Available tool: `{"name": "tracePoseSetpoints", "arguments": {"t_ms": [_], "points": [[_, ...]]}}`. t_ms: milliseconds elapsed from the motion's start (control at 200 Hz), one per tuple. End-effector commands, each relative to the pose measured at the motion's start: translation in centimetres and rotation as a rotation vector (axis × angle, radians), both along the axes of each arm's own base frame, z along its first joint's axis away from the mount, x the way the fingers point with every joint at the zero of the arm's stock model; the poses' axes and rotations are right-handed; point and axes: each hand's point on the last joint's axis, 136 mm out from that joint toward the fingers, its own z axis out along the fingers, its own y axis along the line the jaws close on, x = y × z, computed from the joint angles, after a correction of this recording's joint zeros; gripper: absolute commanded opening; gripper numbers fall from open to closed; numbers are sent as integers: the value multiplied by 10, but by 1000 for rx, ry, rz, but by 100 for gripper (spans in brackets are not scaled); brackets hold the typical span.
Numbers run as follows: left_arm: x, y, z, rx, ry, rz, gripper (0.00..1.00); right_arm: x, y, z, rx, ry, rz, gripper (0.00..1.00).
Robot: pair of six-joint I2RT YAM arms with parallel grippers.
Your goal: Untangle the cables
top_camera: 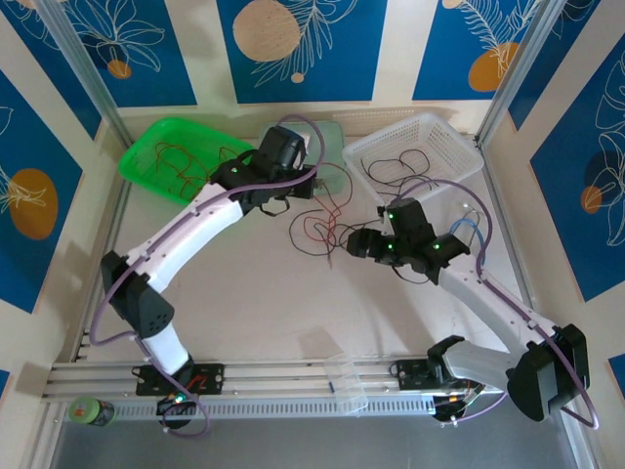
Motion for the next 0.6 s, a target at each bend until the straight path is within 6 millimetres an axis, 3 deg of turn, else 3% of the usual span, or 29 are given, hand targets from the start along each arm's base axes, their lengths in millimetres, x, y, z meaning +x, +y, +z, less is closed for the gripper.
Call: {"name": "tracePoseSetpoints", "arguments": {"t_ms": [0, 230, 470, 595], "points": [[-26, 3, 10, 47, 26, -78, 0, 8, 36, 21, 259, -26, 34, 72], [-38, 8, 58, 2, -51, -100, 0, 24, 46, 35, 413, -42, -52, 70], [-41, 1, 101, -84, -129, -138, 0, 16, 45, 5, 570, 229, -240, 66], [-42, -1, 127, -116, -181, -152, 0, 11, 49, 7, 585, 228, -210, 64]]}}
